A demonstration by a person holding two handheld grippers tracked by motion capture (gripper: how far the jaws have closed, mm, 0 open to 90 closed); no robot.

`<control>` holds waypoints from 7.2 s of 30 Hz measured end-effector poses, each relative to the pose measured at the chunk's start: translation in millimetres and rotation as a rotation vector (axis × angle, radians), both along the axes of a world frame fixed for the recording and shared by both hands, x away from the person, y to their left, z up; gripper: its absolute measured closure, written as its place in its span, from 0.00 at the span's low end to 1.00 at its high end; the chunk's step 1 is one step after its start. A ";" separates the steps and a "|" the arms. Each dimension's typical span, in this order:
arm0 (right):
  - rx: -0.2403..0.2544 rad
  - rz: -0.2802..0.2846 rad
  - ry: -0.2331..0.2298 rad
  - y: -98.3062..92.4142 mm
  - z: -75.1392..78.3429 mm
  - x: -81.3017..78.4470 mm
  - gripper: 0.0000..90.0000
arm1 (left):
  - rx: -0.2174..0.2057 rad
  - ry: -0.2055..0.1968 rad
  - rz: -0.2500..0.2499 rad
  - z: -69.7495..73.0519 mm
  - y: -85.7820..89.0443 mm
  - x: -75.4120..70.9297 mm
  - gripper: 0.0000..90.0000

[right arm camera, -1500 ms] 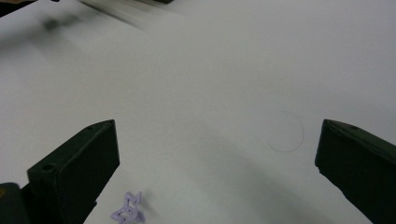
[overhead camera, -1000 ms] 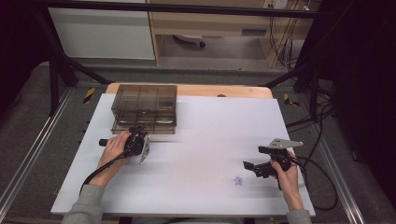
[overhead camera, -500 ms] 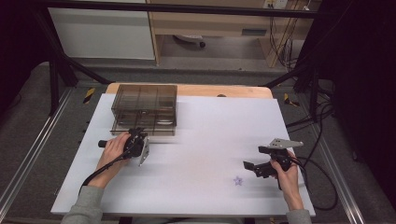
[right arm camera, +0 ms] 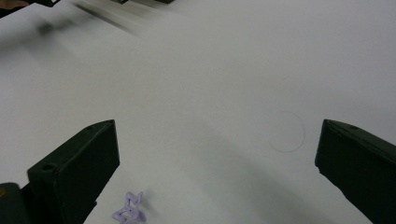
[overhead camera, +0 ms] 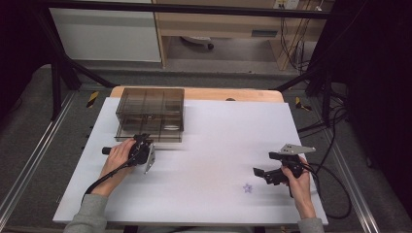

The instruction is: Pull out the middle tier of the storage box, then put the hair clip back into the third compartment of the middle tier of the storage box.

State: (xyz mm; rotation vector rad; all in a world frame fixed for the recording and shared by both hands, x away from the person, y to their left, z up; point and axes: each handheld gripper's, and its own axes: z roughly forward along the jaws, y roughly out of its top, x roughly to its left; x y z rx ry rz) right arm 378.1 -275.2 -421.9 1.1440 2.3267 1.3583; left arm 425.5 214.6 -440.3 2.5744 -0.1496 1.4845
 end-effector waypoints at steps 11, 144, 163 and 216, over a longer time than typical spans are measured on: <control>0.000 0.000 0.000 -0.3 0.3 -0.1 0.01 | -0.016 0.031 0.003 -2.7 1.5 1.0 0.71; -0.032 0.060 0.096 18.4 -8.1 -10.3 0.01 | -1.014 0.625 0.318 15.8 58.8 -50.8 0.09; -0.098 0.053 0.126 32.0 -10.9 -19.4 0.03 | -1.011 0.634 0.324 13.3 59.4 -49.2 0.09; -0.161 0.061 0.212 38.6 -16.2 -30.9 0.51 | -1.000 0.633 0.329 11.3 59.4 -49.2 0.09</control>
